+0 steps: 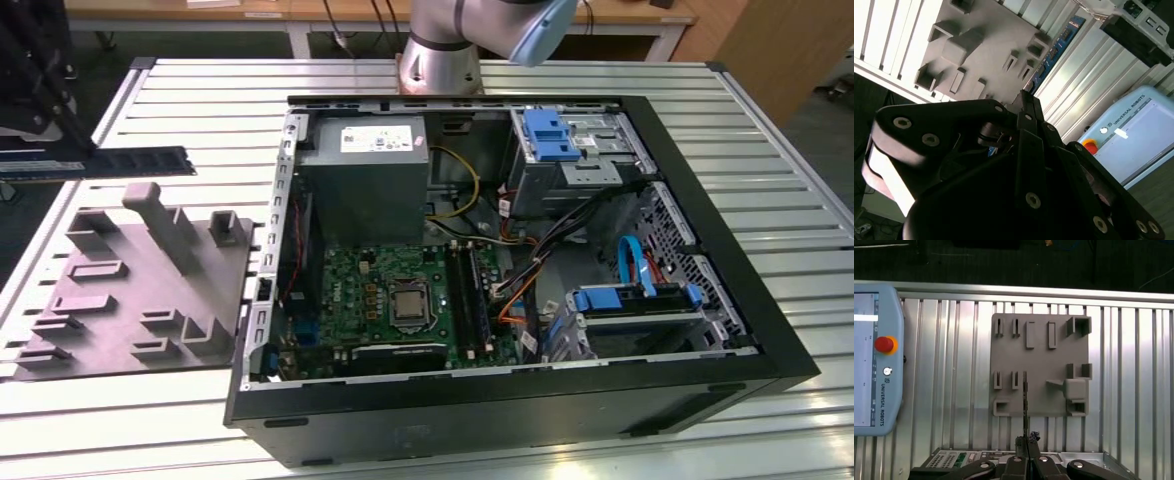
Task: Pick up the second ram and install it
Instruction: 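Pick up the second ram and move it above second insertion slot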
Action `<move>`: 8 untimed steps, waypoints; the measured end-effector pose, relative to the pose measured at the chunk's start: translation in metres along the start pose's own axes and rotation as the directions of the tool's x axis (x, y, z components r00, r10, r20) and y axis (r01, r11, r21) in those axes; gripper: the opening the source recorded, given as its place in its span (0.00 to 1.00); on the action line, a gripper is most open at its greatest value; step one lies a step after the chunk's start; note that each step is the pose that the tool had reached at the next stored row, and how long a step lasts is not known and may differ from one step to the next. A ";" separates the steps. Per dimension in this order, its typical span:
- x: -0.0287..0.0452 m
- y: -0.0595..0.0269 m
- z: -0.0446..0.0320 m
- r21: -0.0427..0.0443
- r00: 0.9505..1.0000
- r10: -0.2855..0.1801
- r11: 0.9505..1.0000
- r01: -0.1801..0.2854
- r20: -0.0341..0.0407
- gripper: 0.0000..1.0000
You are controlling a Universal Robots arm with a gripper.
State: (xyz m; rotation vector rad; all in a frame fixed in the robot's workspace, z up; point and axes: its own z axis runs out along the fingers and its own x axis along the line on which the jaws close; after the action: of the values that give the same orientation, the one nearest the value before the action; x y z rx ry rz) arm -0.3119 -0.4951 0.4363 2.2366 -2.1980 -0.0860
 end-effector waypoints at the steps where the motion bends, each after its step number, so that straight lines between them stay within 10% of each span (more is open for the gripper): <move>1: 0.0000 -0.0027 -0.0001 0.000 1.000 0.000 1.000 0.000 0.000 0.11; 8: 0.0003 -0.0194 -0.0007 0.000 1.000 0.000 1.000 0.000 0.000 0.11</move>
State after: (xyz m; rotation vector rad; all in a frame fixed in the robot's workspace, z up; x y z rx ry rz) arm -0.2925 -0.4951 0.4362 2.2364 -2.1979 -0.0861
